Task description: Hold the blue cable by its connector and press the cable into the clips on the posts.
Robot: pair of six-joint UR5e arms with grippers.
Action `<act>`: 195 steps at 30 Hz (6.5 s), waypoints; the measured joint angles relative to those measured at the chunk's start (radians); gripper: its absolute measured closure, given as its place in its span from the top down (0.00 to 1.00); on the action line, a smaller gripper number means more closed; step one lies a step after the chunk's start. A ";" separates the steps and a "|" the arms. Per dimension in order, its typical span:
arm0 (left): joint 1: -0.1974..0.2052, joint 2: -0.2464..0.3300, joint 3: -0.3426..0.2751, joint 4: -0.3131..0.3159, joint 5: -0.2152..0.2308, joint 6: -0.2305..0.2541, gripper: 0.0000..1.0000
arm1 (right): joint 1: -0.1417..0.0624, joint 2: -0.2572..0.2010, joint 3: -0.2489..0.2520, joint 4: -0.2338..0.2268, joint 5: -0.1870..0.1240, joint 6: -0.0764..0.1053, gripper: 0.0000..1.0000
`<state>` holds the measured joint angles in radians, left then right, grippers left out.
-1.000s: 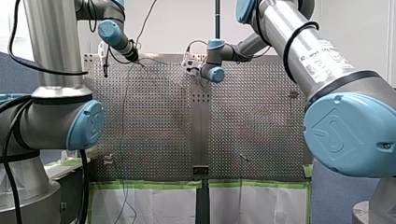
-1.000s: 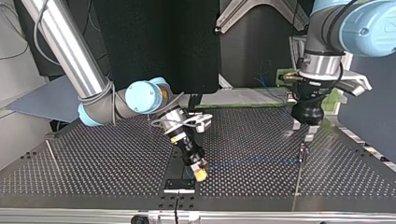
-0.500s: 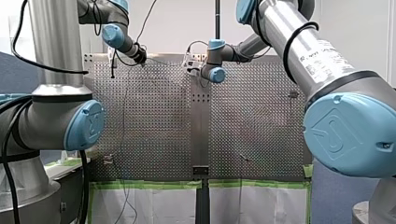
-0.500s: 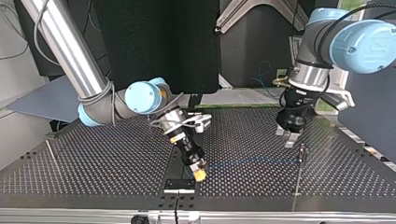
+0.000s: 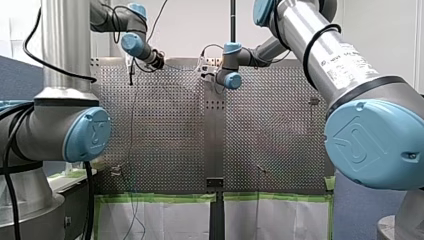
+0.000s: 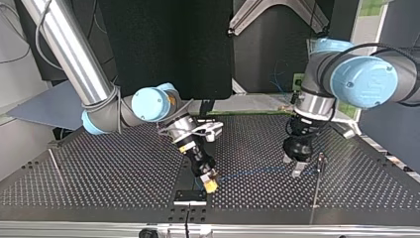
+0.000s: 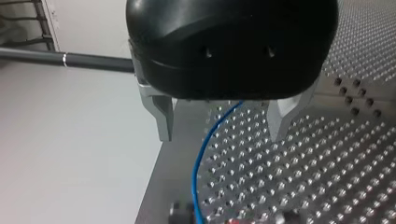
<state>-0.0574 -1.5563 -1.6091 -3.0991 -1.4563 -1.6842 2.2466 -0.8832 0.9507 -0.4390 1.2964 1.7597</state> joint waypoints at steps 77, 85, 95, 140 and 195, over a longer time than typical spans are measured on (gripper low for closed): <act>-0.076 -0.144 0.113 0.073 -0.214 0.087 0.00 | -0.003 0.002 0.003 0.008 0.001 -0.001 0.00; -0.098 -0.144 0.060 0.118 -0.245 0.073 0.00 | -0.007 0.001 0.037 -0.002 0.033 -0.013 0.00; -0.140 -0.158 -0.018 0.196 -0.285 0.068 0.00 | 0.000 0.001 0.116 -0.032 0.112 -0.066 0.00; -0.362 -0.432 -0.253 0.569 -0.480 0.049 0.00 | 0.013 0.139 0.504 -0.415 0.489 -0.032 0.00; -0.565 -0.888 -0.131 0.826 -0.582 0.133 0.00 | -0.207 0.238 0.965 -0.876 0.406 -0.036 0.00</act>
<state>-0.6222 -2.4447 -1.7405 -2.2735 -2.0383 -1.5511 2.0395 -0.6448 1.9159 -1.3150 1.7020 1.7234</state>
